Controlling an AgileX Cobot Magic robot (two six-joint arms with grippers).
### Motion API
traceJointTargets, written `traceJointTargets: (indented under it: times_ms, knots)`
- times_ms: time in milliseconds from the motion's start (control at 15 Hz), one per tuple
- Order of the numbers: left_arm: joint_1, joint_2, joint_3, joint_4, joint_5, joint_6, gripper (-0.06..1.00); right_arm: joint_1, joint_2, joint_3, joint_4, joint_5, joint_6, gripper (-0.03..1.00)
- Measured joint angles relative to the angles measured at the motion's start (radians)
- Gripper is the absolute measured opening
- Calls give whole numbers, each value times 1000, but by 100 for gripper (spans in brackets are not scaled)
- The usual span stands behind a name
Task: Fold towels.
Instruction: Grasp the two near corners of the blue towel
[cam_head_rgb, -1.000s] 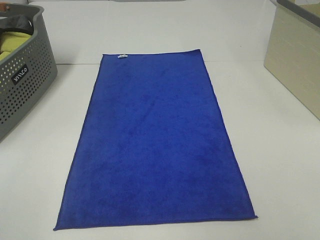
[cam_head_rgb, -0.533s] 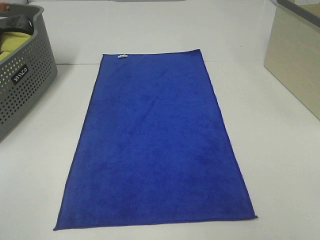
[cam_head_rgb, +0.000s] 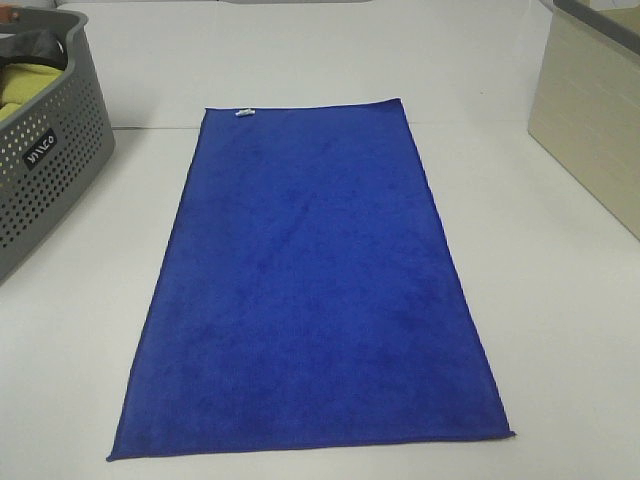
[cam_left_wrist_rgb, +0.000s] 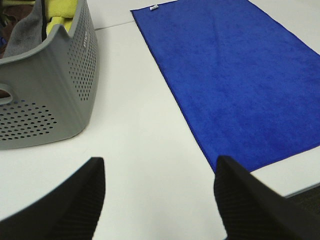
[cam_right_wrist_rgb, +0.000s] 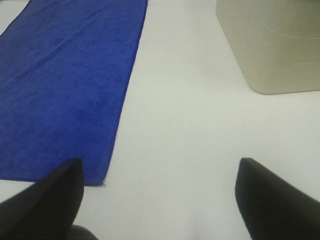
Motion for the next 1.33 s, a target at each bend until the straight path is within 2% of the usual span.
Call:
traceJointTargets:
  times_ms: [133,267,400,600,733,800,867,933,1000,1200,1333]
  knots:
    - [0,0,-7,0,-82,-74,61,0,2,0,0,-1,1,77]
    - [0,1,-5,0,-250,-149,61,0,44,-5,1,-22,30,75]
    - [0,57,8,0,-365,-184,61,0,134,-11,1,-65,88,75]
    - [0,237,15,-18,-404,-191,61,0,328,-11,49,-162,137,75]
    - [0,396,16,-123,-403,-191,61,0,474,-19,101,-225,139,75]
    - [0,527,16,-230,-402,-168,61,0,571,-35,118,-247,137,75]
    - [0,527,16,-230,-402,-168,61,0,571,-35,118,-247,137,75]
    - [0,714,16,-365,-405,-60,61,0,730,-67,125,-259,126,75]
    - [0,763,16,-404,-405,-22,61,0,763,-75,125,-260,125,75]
    - [0,1016,16,-615,-408,191,61,0,991,-135,130,-263,100,75]
    - [0,1156,16,-732,-409,316,61,0,1122,-150,183,-266,53,75]
